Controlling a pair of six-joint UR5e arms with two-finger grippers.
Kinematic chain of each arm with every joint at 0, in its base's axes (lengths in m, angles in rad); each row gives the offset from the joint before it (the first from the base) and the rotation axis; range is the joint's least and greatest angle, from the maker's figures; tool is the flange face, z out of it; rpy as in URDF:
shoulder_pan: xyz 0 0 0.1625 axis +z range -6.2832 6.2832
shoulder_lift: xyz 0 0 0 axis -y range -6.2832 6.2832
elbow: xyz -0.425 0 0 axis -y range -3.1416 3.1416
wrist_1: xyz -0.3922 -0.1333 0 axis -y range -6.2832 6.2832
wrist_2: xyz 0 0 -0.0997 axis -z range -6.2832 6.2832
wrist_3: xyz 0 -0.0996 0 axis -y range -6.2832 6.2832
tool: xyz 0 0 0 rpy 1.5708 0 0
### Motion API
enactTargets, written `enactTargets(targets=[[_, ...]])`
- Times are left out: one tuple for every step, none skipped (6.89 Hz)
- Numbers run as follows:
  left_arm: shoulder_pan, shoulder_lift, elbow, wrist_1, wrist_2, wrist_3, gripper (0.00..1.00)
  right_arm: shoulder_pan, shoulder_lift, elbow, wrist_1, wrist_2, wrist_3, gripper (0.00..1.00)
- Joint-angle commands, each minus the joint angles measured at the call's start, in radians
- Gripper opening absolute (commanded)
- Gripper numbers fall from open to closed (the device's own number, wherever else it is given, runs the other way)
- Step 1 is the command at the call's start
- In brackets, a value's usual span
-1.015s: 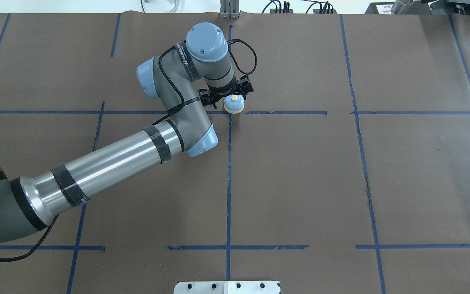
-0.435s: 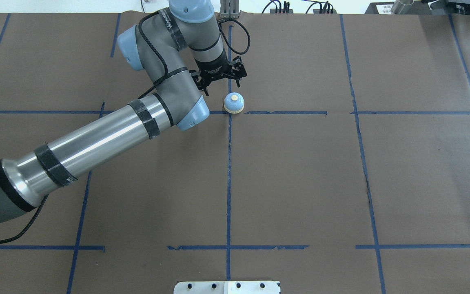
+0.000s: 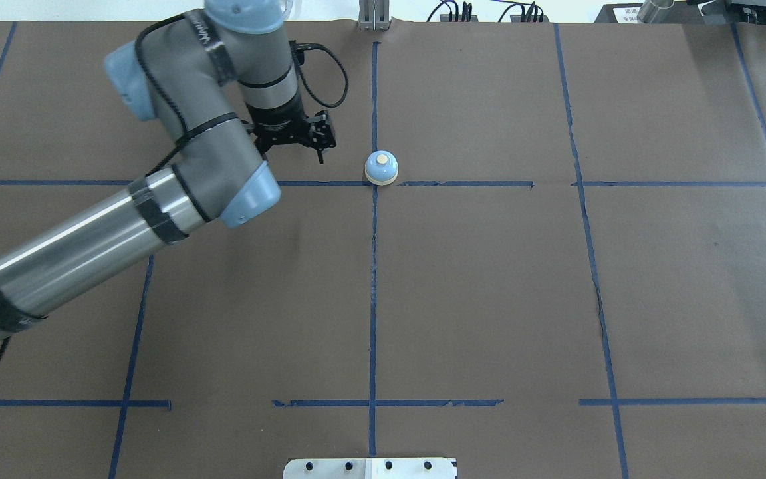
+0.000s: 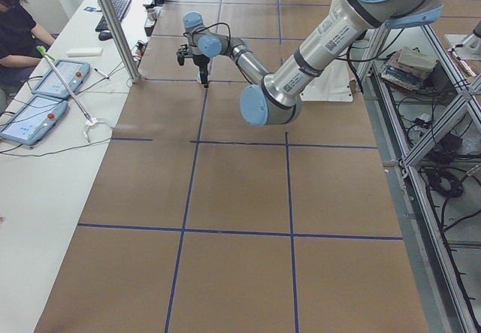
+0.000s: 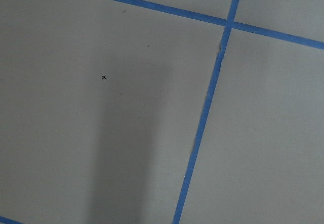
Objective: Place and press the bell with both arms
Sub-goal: 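Open the left gripper and withdraw the left arm from the bell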
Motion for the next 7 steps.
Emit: enactTargets(targets=[[-0.088,0.331,-0.399,0.039,-0.002,0.17,1.0,-0.018,0.012,0.014,0.0,0.034,-0.002,1.0],[-0.151,0.5,-0.521,0.039,-0.008,0.3,1.0,-0.039,0.111,0.011,-0.013,0.033,0.002,1.0],[-0.239,0.627,-0.566,0.041,-0.019,0.499,1.0,-0.083,0.118,-0.001,-0.002,0.024,0.049,1.0],[-0.345,0.732,-0.567,0.039,-0.075,0.678,1.0,-0.125,0.144,0.008,0.0,0.024,0.11,1.0],[-0.458,0.812,-0.551,0.042,-0.115,0.821,1.0,-0.165,0.188,0.008,0.0,0.027,0.155,1.0],[-0.534,0.892,-0.524,0.038,-0.114,0.961,1.0,-0.237,0.262,0.005,-0.002,0.025,0.213,1.0],[-0.627,0.943,-0.492,0.039,-0.12,1.098,1.0,-0.315,0.32,0.008,0.0,0.022,0.351,0.99]])
